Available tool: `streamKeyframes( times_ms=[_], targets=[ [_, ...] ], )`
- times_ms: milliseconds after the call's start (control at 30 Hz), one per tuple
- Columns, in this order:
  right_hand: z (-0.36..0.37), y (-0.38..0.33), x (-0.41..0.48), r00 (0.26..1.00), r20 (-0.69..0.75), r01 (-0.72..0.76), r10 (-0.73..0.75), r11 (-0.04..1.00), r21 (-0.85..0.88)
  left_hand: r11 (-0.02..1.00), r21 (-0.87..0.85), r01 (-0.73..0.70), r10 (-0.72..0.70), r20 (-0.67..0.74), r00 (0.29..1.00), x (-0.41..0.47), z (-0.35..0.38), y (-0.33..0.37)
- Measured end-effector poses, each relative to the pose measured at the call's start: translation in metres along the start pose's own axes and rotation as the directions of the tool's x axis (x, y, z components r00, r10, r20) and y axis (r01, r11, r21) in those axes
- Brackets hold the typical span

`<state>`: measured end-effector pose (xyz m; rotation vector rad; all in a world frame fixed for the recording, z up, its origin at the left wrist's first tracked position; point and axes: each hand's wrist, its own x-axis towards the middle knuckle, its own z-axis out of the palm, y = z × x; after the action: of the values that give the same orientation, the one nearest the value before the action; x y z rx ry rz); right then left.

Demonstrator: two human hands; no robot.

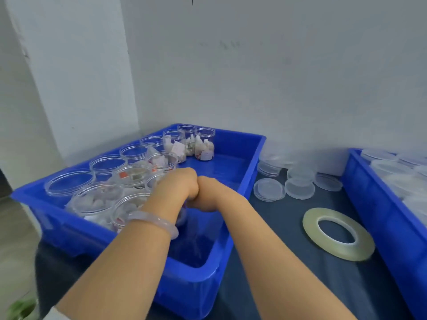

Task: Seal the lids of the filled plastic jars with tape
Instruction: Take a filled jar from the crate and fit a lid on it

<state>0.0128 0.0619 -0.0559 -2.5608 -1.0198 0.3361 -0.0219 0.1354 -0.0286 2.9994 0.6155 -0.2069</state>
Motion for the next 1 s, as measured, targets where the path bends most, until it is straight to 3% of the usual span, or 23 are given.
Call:
streamKeyframes(
  times_ms=[100, 200, 267, 333, 400, 467, 533, 567, 633, 700, 767, 833, 933, 1000],
  targets=[
    [-0.007, 0.001, -0.001, 0.991, -0.105, 0.085, -0.082, 0.996, 0.028, 0.991, -0.127, 0.045, -0.062, -0.138, 0.988, 0.003, -0.004, 0.004],
    [-0.034, 0.008, -0.014, 0.906, -0.380, 0.259, -0.185, 0.953, 0.155, 0.982, -0.163, -0.097, 0.029, -0.376, 0.926, -0.016, -0.033, 0.023],
    [-0.055, 0.022, -0.025, 0.801, -0.584, 0.316, -0.131, 0.921, 0.227, 0.951, -0.134, -0.280, 0.164, -0.549, 0.819, -0.032, -0.055, 0.048],
    [-0.067, 0.047, -0.038, 0.664, -0.747, 0.331, -0.036, 0.910, 0.251, 0.896, -0.127, -0.426, 0.257, -0.633, 0.730, -0.046, -0.069, 0.082],
    [-0.070, 0.074, -0.054, 0.569, -0.818, 0.314, 0.087, 0.896, 0.314, 0.845, -0.129, -0.520, 0.312, -0.670, 0.674, -0.056, -0.072, 0.120],
    [-0.066, 0.103, -0.069, 0.488, -0.850, 0.329, 0.198, 0.860, 0.389, 0.806, -0.182, -0.564, 0.266, -0.738, 0.619, -0.058, -0.055, 0.152],
    [-0.054, 0.127, -0.082, 0.535, -0.779, 0.327, 0.326, 0.770, 0.547, 0.698, -0.368, -0.614, 0.098, -0.801, 0.590, -0.049, -0.023, 0.171],
    [-0.044, 0.136, -0.087, 0.585, -0.721, 0.272, 0.371, 0.748, 0.605, 0.604, -0.495, -0.625, 0.021, -0.773, 0.634, -0.043, -0.003, 0.175],
    [-0.018, 0.152, -0.096, 0.665, -0.644, 0.134, 0.377, 0.789, 0.600, 0.369, -0.766, -0.526, -0.047, -0.580, 0.813, -0.025, 0.039, 0.177],
    [0.002, 0.167, -0.103, 0.797, -0.518, 0.157, 0.309, 0.723, 0.673, 0.173, -0.906, -0.386, -0.078, -0.403, 0.912, -0.006, 0.077, 0.174],
    [0.001, 0.185, -0.107, 0.894, -0.375, 0.170, 0.246, 0.588, 0.791, 0.124, -0.889, -0.440, -0.181, -0.456, 0.871, 0.010, 0.099, 0.169],
    [-0.016, 0.207, -0.099, 0.894, -0.328, 0.095, 0.306, 0.586, 0.805, 0.058, -0.859, -0.509, -0.205, -0.509, 0.836, 0.021, 0.104, 0.167],
    [-0.033, 0.244, -0.067, 0.775, -0.413, -0.292, 0.478, 0.851, 0.437, -0.025, -0.826, -0.563, -0.113, -0.557, 0.823, 0.033, 0.104, 0.168],
    [-0.032, 0.261, -0.045, 0.814, -0.359, -0.457, 0.457, 0.885, 0.092, -0.049, -0.800, -0.598, -0.090, -0.593, 0.800, 0.039, 0.106, 0.169]
  ],
)
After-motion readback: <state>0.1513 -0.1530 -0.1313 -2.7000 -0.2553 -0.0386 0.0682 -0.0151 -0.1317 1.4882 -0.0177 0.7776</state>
